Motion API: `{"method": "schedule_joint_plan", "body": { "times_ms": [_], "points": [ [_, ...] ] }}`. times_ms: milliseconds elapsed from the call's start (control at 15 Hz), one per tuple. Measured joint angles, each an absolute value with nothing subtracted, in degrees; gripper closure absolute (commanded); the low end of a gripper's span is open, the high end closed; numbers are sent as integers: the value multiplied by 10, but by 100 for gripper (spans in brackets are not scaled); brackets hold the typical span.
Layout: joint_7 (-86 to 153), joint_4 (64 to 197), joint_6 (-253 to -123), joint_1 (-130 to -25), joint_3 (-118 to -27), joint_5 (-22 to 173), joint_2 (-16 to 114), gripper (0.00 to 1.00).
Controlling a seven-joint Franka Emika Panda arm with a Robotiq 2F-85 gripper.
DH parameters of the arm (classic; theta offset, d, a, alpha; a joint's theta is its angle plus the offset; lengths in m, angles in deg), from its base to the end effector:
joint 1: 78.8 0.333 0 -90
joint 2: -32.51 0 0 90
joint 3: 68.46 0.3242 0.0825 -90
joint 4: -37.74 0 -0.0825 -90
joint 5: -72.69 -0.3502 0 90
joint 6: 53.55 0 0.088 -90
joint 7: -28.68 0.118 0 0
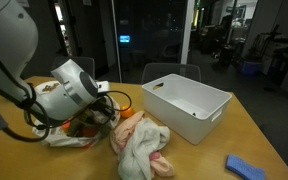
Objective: Put some of the items, which are on the table, into the plastic
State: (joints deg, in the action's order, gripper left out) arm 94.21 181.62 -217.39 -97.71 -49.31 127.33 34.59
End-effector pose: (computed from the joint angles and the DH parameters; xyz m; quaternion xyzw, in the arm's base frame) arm 0.4604 0.0442 0.3139 0.9635 -0.1250 0.2218 0.0827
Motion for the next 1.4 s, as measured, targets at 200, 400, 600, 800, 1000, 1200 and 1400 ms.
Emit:
{"method": "schedule_joint_plan", "body": {
  "times_ms": [200,400,600,800,1000,1200,1400],
  "points": [
    [945,1826,-2151,-978,-495,1273,301,91],
    [921,1842,-2107,-976,-495,1242,251,91],
    [814,1862,-2051,-907,-555,1140,210,91],
    [677,1877,-2012,-823,-616,1004,188,92],
    [559,1878,-1972,-777,-652,885,157,92],
    [527,1876,-1925,-788,-653,859,99,91],
    [521,1875,-1886,-801,-653,858,39,91]
  ]
}}
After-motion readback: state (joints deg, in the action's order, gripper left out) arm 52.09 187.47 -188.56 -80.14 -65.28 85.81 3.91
